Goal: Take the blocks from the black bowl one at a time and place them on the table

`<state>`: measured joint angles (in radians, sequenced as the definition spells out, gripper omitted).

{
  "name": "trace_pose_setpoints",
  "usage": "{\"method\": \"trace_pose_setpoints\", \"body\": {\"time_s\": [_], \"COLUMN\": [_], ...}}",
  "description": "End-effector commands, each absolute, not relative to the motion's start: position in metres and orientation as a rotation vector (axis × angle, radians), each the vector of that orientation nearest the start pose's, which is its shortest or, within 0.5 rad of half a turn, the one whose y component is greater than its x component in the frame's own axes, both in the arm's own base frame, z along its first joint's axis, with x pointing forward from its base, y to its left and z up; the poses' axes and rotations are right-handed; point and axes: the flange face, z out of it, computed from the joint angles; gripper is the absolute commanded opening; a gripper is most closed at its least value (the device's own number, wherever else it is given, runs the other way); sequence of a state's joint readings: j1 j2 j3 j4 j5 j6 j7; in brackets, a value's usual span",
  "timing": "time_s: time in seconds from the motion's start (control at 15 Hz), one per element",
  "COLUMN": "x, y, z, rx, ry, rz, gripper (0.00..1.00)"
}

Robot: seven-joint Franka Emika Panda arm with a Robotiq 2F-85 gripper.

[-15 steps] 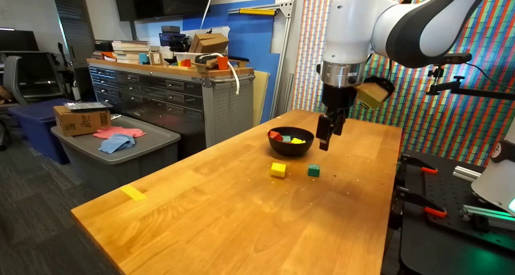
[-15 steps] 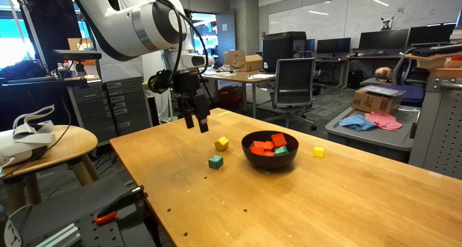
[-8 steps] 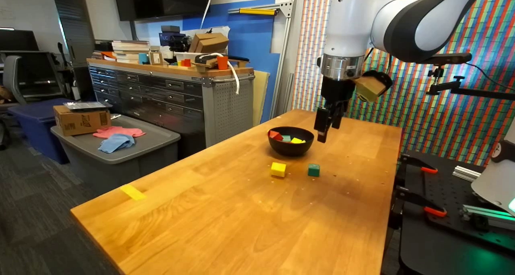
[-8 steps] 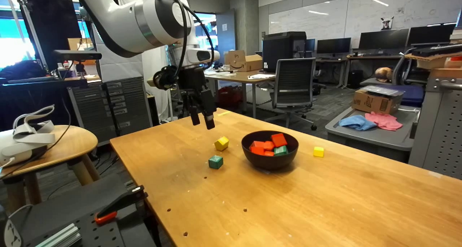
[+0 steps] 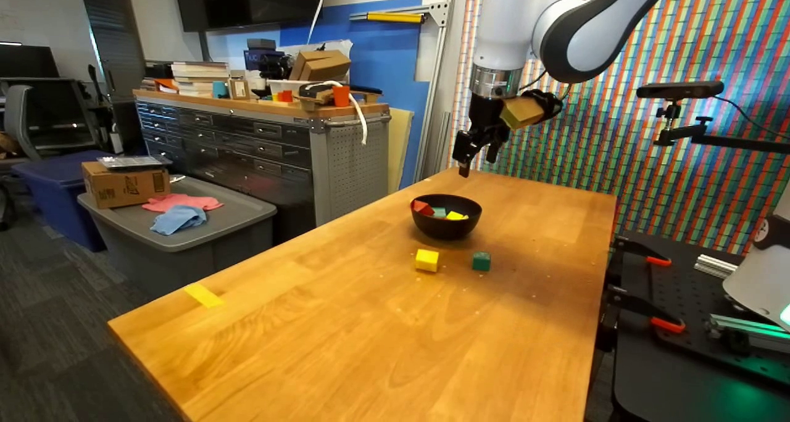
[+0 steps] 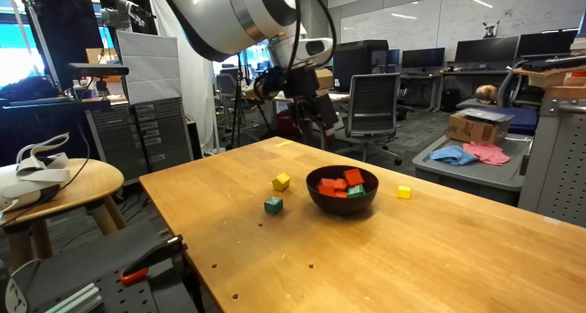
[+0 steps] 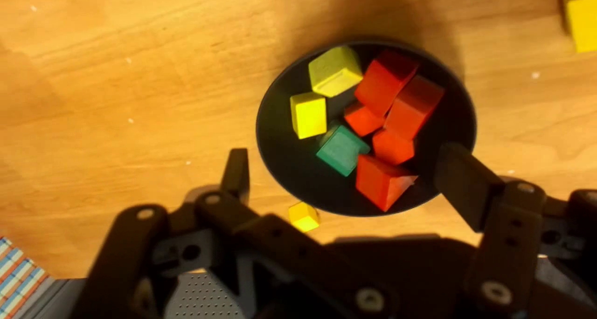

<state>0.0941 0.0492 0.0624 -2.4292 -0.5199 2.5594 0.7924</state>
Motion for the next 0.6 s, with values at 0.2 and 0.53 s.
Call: {"method": "trace_pose_setpoints", "body": {"time_s": [0.2,0.53], "x": [0.561,0.585], "y": [0.065,0.079], "z": [0.249,0.213], "rx": [-3.301,-3.291], "ry": [0.367,0.347], "rz": [-0.193,-0.104], "gripper": [1.00,1.00]}}
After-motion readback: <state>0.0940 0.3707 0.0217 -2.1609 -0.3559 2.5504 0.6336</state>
